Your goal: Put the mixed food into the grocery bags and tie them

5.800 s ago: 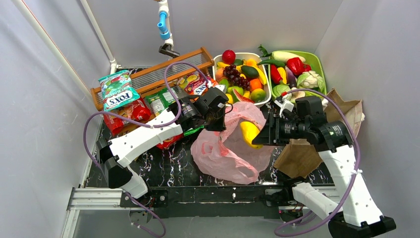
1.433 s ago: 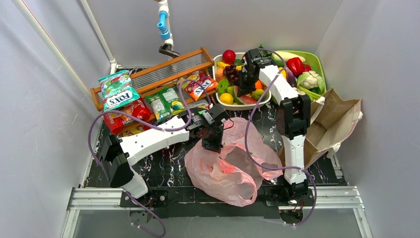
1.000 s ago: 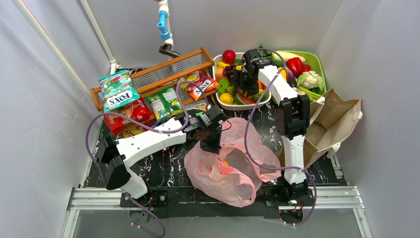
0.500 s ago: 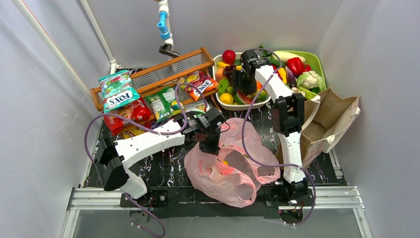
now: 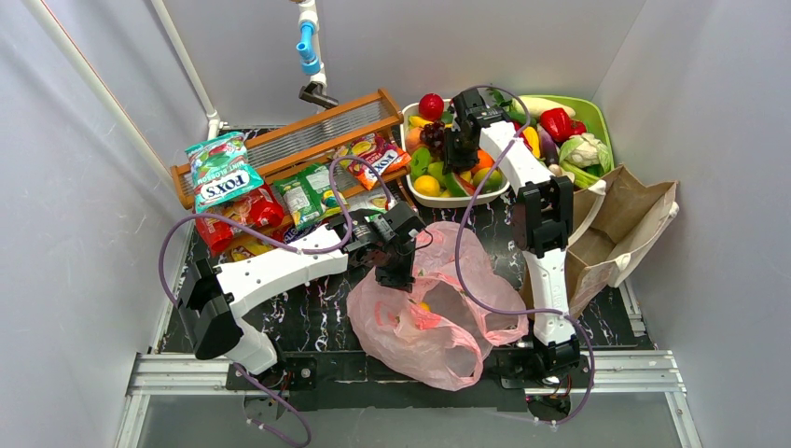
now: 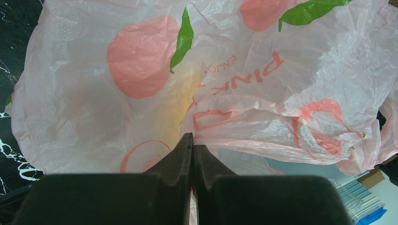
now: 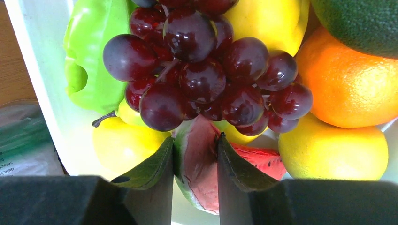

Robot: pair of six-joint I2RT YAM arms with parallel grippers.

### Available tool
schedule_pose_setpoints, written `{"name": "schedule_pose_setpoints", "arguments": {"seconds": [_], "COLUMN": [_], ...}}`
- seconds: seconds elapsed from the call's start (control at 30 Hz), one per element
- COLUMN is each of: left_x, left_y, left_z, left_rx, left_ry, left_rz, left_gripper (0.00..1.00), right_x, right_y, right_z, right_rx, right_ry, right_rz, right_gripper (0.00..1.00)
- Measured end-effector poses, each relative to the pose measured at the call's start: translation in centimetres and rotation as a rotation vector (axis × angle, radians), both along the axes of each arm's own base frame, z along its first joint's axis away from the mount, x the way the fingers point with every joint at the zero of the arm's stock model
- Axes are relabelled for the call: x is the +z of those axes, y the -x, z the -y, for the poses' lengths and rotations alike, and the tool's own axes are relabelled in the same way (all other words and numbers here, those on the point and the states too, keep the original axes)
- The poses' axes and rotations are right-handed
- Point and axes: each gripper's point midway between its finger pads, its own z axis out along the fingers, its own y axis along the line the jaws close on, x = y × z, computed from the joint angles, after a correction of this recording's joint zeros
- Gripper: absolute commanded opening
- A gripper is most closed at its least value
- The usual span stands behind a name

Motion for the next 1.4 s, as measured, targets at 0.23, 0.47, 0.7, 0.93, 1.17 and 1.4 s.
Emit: {"name": "schedule_pose_setpoints", "arguments": {"seconds": [0.23, 0.47, 0.7, 0.93, 1.17, 1.4], "left_x": [0.0, -0.1, 0.4, 2.0, 4.6, 6.8], "left_y": [-0.1, -0.3, -0.4, -0.8, -1.4, -1.9], "left_z": [-0.1, -0.1, 0.0, 0.7, 1.5, 1.9], "left_rx": [0.003, 0.008, 0.011, 0.017, 0.014, 0.008], "left_ry": [-0.004, -0.009, -0.003, 0.031, 0.076, 0.099], "left_rz": [0.006, 0.014, 0.02, 0.038, 0.069, 0.1], "left_gripper": [0.0, 0.0, 0.0, 0.0, 0.0, 0.0], "right_x": [1.2, 4.8, 9.8, 14.8, 20.4, 26.3], "right_y": [0.4, 1.5, 3.4, 7.0, 11.8, 17.5], "right_z": [0.1, -0.4, -0.9, -1.5, -1.6, -1.1], "right_rx": [0.003, 0.009, 0.031, 0.071, 0.128, 0.208], "right_ry": [-0.007, -0.065, -0.148, -0.256, -0.365, -0.467], "right_rz": [0.01, 0.043, 0.087, 0.104, 0.148, 0.239], "right_gripper": [0.04, 0.01, 0.01, 0.01, 0.01, 0.01]}}
